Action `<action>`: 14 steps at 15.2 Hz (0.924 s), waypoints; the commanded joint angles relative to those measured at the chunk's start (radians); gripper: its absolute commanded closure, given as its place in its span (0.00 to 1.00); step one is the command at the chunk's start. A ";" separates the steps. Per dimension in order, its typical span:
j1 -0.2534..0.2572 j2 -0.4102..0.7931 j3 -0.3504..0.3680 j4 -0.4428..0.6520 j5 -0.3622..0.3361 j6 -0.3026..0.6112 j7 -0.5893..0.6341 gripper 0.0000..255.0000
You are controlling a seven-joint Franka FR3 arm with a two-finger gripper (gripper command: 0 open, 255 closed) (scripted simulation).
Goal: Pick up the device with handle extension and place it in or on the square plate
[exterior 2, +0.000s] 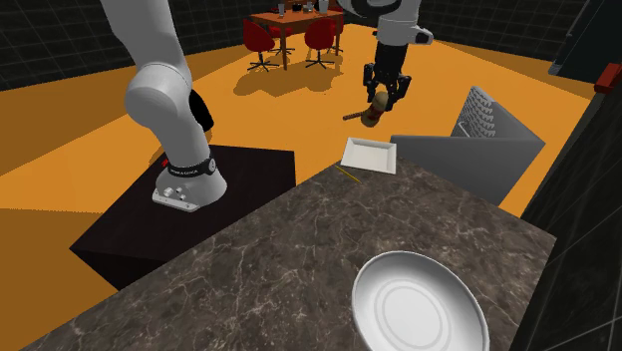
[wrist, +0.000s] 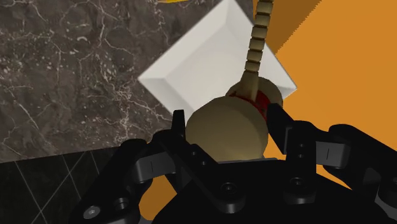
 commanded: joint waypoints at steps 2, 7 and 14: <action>0.000 0.018 0.000 -0.021 0.001 0.041 0.000 1.00; 0.000 0.051 0.001 -0.052 0.002 0.103 -0.001 1.00; 0.000 0.104 0.001 -0.085 0.004 0.190 -0.003 1.00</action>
